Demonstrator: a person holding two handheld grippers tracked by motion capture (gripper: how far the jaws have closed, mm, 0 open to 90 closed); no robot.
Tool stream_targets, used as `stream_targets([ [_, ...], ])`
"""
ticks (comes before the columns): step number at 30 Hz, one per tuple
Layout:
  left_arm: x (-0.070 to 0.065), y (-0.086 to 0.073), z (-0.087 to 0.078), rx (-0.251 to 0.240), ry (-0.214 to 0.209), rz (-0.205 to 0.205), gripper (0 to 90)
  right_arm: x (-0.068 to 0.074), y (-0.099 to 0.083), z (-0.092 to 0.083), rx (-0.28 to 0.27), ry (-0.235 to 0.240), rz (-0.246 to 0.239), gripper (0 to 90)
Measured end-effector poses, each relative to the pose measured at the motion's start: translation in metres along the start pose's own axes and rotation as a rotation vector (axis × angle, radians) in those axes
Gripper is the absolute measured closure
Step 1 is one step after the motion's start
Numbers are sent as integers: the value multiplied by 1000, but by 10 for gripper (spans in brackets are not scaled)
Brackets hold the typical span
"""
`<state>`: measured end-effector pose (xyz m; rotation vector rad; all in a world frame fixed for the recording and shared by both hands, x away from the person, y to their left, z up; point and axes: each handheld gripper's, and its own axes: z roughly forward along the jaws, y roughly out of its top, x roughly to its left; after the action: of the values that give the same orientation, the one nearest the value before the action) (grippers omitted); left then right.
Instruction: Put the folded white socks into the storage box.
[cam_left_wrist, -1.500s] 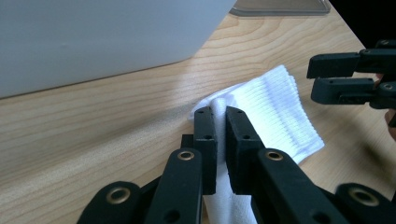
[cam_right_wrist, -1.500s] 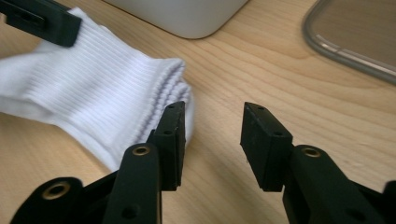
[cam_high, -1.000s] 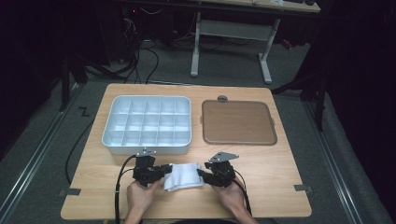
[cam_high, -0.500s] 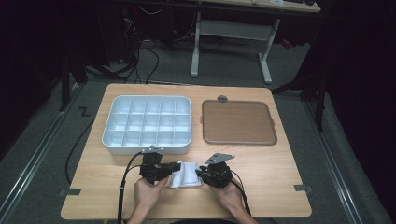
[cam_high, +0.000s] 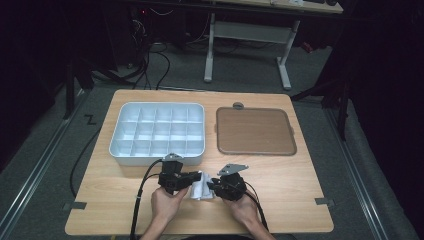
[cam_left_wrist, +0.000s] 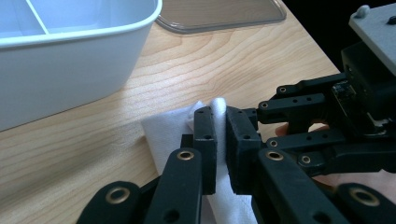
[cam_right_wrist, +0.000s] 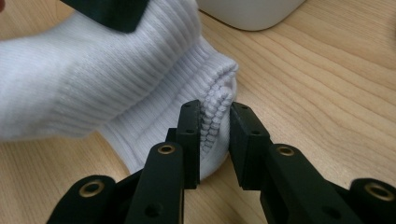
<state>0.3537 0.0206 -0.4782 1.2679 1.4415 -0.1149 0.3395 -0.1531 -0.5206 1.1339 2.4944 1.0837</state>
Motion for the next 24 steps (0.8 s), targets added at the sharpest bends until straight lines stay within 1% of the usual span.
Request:
stream_targets([
  [3,-1,0,0,-4,1,5,839,1,2,1,4,0,-8,757],
  [6,-1,1,3,-4,2,0,839,1,2,2,-1,6,-3,757],
  [9,-2,-1,7,6,2,9,839,2,2,2,1,-2,-9,757],
  [13,-3,-4,12,15,3,17,839,2,3,3,0,3,-1,757],
  [15,-3,-5,12,13,8,21,839,2,3,3,3,9,0,757],
  [17,-1,-5,12,9,12,36,839,3,4,4,7,14,3,756],
  [19,0,-4,11,3,18,39,839,3,5,5,8,21,4,753],
  [20,0,-4,10,0,19,37,839,3,5,4,8,19,1,740],
  [22,1,-3,9,-3,21,42,839,4,6,2,11,19,7,683],
  [23,1,-3,9,-2,22,44,839,5,7,0,13,12,-1,662],
  [24,1,-3,9,-2,23,46,839,6,9,-3,15,4,1,647],
])
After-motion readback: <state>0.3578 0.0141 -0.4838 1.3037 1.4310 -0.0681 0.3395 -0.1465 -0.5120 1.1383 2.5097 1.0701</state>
